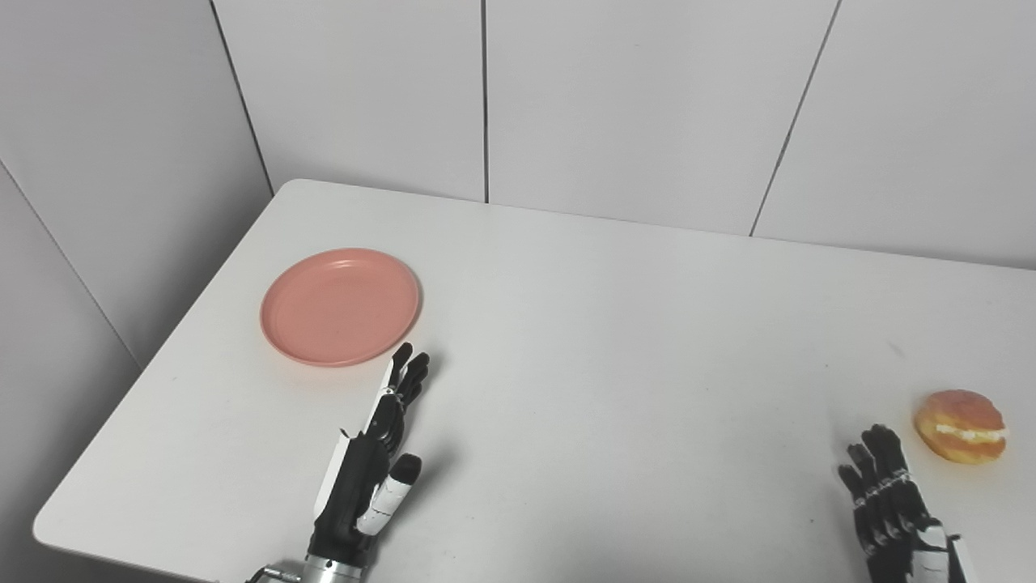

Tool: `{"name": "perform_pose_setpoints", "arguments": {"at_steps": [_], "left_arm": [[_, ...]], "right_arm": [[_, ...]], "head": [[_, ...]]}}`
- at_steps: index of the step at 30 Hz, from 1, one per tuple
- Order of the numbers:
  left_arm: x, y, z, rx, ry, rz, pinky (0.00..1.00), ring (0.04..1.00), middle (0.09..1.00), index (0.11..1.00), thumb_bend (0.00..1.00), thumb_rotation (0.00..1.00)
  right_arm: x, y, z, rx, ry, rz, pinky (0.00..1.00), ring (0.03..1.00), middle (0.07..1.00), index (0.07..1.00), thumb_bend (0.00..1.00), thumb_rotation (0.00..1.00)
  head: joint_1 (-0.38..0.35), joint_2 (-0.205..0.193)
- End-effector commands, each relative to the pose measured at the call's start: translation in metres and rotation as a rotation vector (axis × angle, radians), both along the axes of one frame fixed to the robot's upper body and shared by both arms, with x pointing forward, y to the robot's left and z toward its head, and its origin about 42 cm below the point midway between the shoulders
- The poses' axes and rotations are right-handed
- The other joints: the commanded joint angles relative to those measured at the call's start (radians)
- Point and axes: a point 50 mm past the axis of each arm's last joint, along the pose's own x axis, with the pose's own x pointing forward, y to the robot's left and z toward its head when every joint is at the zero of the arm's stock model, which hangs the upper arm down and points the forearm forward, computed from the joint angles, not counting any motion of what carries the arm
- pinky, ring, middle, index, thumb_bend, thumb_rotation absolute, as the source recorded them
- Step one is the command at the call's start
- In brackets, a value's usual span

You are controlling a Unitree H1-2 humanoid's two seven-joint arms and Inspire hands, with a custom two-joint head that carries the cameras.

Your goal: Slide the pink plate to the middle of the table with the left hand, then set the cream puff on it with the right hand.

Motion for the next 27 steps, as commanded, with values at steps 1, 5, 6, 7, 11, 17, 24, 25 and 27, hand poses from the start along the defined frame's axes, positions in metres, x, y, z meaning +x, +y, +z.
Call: {"name": "perform_pose_setpoints", "arguments": {"at_steps": [1, 5, 6, 7, 11, 17, 24, 25, 27], "left_arm": [[-0.0083, -0.045, -0.0254, -0.045, 0.133, -0.072, 0.98, 0.977, 0.974, 1.0, 0.91, 0.92], [-0.0083, -0.0455, -0.0268, -0.045, 0.134, -0.072, 0.98, 0.982, 0.976, 1.0, 0.9, 0.92], [-0.008, -0.0459, -0.0273, -0.044, 0.135, -0.073, 0.98, 0.982, 0.976, 1.0, 0.9, 0.92], [-0.0077, -0.0462, -0.0277, -0.044, 0.136, -0.073, 0.98, 0.982, 0.977, 1.0, 0.9, 0.92], [-0.0072, -0.0469, -0.0295, -0.047, 0.14, -0.072, 0.99, 0.983, 0.977, 1.0, 0.89, 0.92], [-0.0072, -0.047, -0.0299, -0.045, 0.144, -0.073, 0.99, 0.985, 0.978, 1.0, 0.89, 0.92], [-0.0075, -0.0464, -0.0311, -0.039, 0.152, -0.069, 1.0, 0.989, 0.982, 1.0, 0.88, 0.92], [-0.0075, -0.0464, -0.0313, -0.038, 0.151, -0.069, 1.0, 0.989, 0.983, 1.0, 0.88, 0.92], [-0.0076, -0.0465, -0.0315, -0.037, 0.152, -0.069, 1.0, 0.992, 0.984, 1.0, 0.87, 0.93]], "right_arm": [[-0.0099, -0.0048, -0.0237, -0.005, 0.114, -0.02, 1.0, 1.0, 1.0, 0.967, 0.87, 0.98], [-0.0096, -0.0052, -0.0247, -0.008, 0.116, -0.022, 1.0, 1.0, 1.0, 0.968, 0.88, 0.98], [-0.0093, -0.0052, -0.0252, -0.009, 0.116, -0.024, 1.0, 0.999, 1.0, 0.966, 0.88, 0.98], [-0.009, -0.0053, -0.0256, -0.01, 0.115, -0.025, 1.0, 0.996, 0.997, 0.96, 0.87, 0.99], [-0.0079, -0.0055, -0.0274, -0.017, 0.115, -0.021, 1.0, 0.998, 1.0, 0.961, 0.87, 1.0], [-0.0072, -0.0057, -0.0292, -0.016, 0.112, -0.02, 1.0, 0.994, 0.999, 0.962, 0.85, 1.0], [-0.0072, -0.0053, -0.0305, -0.014, 0.114, -0.021, 1.0, 0.994, 1.0, 0.961, 0.85, 1.0], [-0.0071, -0.0054, -0.0307, -0.014, 0.114, -0.02, 1.0, 0.994, 1.0, 0.961, 0.85, 1.0], [-0.0071, -0.0055, -0.0308, -0.017, 0.113, -0.019, 1.0, 0.994, 1.0, 0.962, 0.85, 1.0]], "head": [[0.001, -0.011], [0.001, -0.017], [0.002, -0.029], [0.002, -0.03], [0.003, -0.041], [0.0, -0.046], [-0.004, -0.049], [-0.004, -0.049], [-0.004, -0.049]]}}
